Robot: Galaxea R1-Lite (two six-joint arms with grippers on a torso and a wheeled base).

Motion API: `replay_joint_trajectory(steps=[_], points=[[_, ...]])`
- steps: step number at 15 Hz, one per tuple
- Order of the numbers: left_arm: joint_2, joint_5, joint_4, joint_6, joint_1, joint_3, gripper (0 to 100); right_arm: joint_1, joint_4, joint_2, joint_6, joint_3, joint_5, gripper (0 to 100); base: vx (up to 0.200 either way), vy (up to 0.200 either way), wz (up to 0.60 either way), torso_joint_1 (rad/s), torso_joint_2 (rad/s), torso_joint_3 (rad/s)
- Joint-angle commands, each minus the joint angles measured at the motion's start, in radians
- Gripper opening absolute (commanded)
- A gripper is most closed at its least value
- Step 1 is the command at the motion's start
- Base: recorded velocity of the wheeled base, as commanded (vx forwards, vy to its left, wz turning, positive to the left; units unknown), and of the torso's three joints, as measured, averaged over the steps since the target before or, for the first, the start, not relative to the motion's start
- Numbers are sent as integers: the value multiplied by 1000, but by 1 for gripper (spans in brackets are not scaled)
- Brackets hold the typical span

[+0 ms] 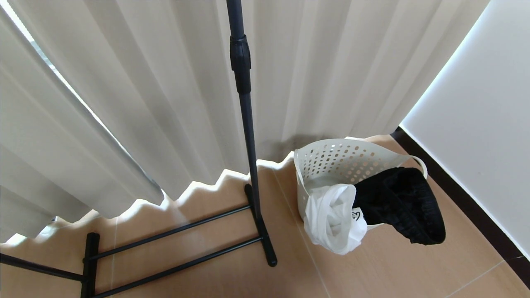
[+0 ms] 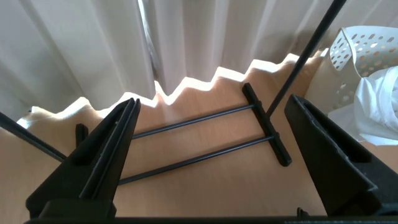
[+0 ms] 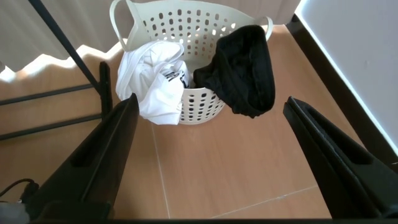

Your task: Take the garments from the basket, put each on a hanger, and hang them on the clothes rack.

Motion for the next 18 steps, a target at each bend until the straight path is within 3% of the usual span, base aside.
replay_joint_trajectory(steps=[1, 10, 12, 14, 16, 18], points=[[1, 2, -1, 0, -1, 0, 100, 0, 0, 0, 0, 0, 0, 100, 0, 0, 0, 2, -2, -198], [1, 5, -1, 4, -1, 0, 100, 0, 17, 13, -35, -6, -4, 100, 0, 0, 0, 3, 2, -105], [1, 5, -1, 4, 1, 0, 100, -58, 25, 174, -34, -8, -24, 100, 0, 0, 0, 0, 0, 0], [1, 5, -1, 4, -1, 0, 100, -58, 23, 331, -34, -6, -20, 100, 0, 0, 0, 0, 0, 0], [1, 5, -2, 4, -1, 0, 100, 22, 0, 532, -67, -5, 26, 100, 0, 0, 0, 0, 0, 0], [1, 5, -2, 4, -1, 0, 100, 111, -113, 750, -80, -44, 29, 100, 0, 0, 0, 0, 0, 0]])
